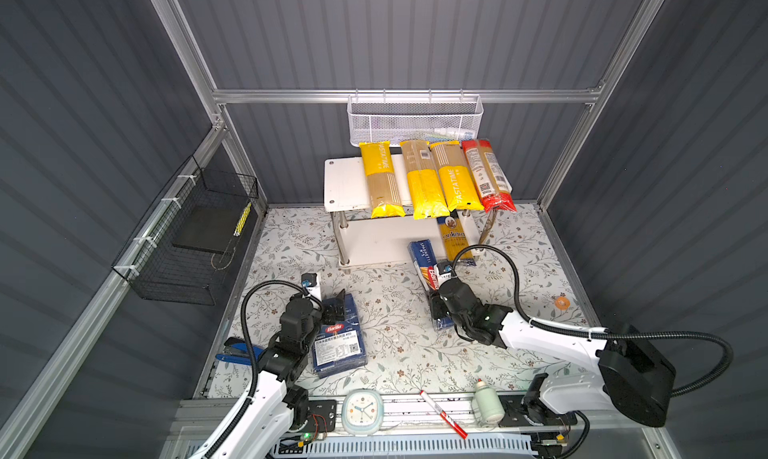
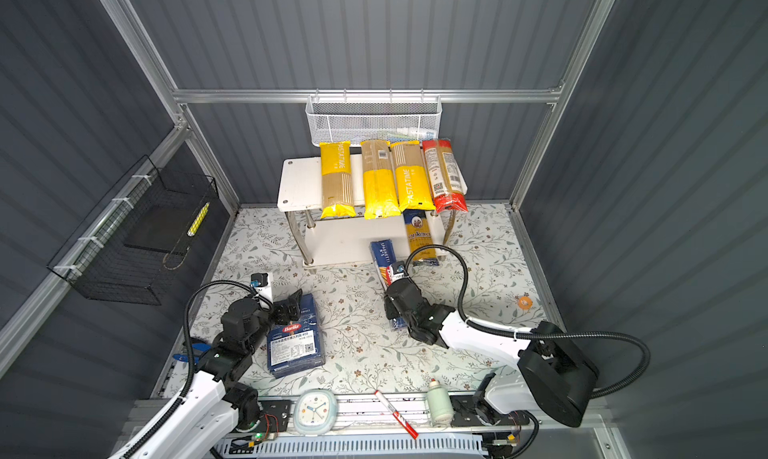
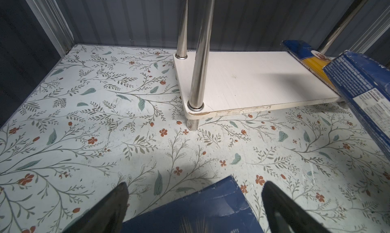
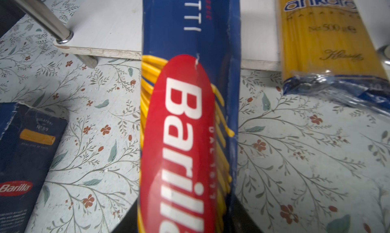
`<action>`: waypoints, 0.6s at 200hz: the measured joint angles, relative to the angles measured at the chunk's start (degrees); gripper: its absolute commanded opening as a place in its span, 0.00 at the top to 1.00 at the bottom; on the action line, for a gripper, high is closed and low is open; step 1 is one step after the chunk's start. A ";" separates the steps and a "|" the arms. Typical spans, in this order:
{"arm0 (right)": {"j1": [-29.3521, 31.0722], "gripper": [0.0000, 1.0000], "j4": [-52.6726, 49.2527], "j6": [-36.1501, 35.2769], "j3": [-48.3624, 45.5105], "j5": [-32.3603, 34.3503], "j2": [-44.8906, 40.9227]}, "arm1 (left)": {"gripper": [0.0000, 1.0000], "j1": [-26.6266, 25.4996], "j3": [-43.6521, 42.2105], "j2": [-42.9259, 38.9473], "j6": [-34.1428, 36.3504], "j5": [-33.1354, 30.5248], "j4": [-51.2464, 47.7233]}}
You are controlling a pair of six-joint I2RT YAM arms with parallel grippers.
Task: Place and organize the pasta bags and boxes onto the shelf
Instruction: 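Lift the Barilla No.5 box upright and carry it toward the shelf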
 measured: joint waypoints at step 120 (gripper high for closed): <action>-10.12 0.52 -5.90 -1.14 17.31 -4.79 10.36 | 0.01 0.00 0.00 0.00 0.00 0.00 0.00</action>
